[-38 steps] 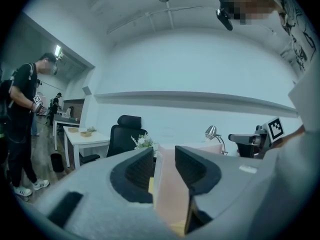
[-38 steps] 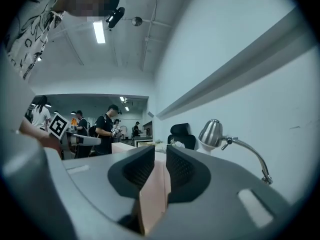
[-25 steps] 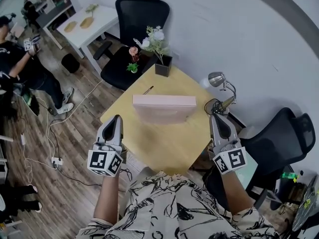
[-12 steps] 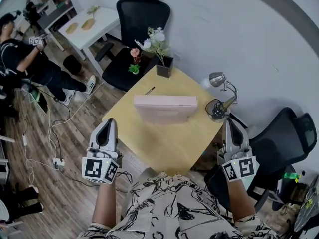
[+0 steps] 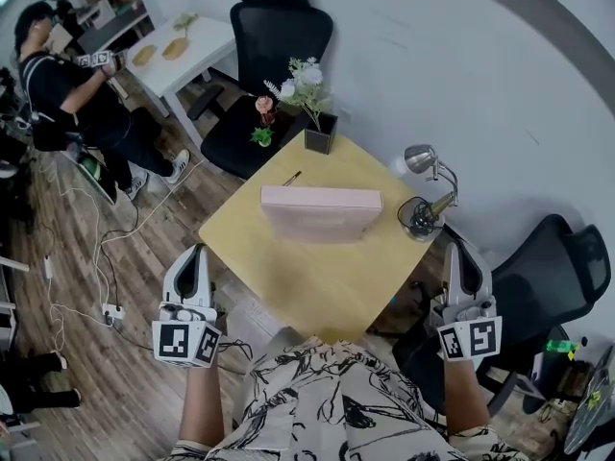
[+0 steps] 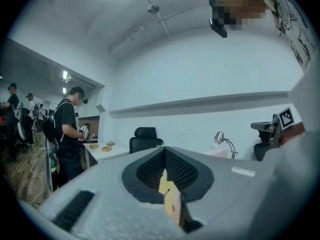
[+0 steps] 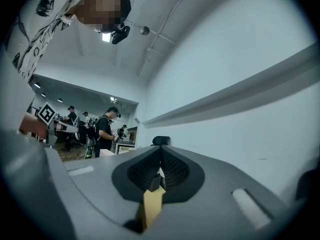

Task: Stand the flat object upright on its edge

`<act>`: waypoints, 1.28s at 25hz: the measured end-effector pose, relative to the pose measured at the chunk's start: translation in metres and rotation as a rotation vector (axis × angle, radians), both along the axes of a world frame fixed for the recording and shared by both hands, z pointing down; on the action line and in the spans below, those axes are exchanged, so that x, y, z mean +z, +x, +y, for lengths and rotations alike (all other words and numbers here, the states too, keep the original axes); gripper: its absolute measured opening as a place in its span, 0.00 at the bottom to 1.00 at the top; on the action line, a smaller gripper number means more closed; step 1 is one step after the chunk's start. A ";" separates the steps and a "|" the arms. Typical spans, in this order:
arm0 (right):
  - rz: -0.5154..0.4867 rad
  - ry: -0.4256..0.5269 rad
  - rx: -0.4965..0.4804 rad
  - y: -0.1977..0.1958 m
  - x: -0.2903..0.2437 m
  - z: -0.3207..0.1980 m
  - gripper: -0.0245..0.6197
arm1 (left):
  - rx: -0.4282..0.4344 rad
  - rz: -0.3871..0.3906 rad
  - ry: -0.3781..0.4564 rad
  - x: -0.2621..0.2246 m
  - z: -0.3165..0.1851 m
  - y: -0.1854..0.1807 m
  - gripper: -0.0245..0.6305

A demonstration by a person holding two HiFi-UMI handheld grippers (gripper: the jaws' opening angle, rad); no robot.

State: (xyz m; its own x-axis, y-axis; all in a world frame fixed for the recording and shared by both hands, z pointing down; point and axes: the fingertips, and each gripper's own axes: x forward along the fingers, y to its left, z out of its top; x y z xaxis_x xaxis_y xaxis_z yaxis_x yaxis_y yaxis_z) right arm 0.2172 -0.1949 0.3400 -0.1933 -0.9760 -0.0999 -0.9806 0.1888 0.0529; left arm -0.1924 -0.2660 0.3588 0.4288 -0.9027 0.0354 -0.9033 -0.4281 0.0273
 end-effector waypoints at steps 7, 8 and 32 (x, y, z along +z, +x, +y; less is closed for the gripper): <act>0.011 -0.002 0.006 0.010 0.004 0.007 0.03 | -0.043 -0.011 0.064 -0.013 0.015 -0.013 0.04; 0.011 -0.004 0.006 0.011 0.004 0.008 0.03 | -0.047 -0.013 0.071 -0.014 0.017 -0.014 0.04; 0.044 -0.017 0.010 0.002 0.001 0.007 0.03 | -0.072 -0.051 0.090 -0.020 0.020 -0.014 0.04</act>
State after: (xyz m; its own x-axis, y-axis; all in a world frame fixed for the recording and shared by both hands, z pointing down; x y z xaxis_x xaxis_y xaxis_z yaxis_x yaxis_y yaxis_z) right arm 0.2196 -0.1883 0.3413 -0.1879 -0.9794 -0.0744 -0.9791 0.1808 0.0931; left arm -0.2067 -0.2456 0.3392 0.3621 -0.9317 -0.0268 -0.9312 -0.3604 -0.0549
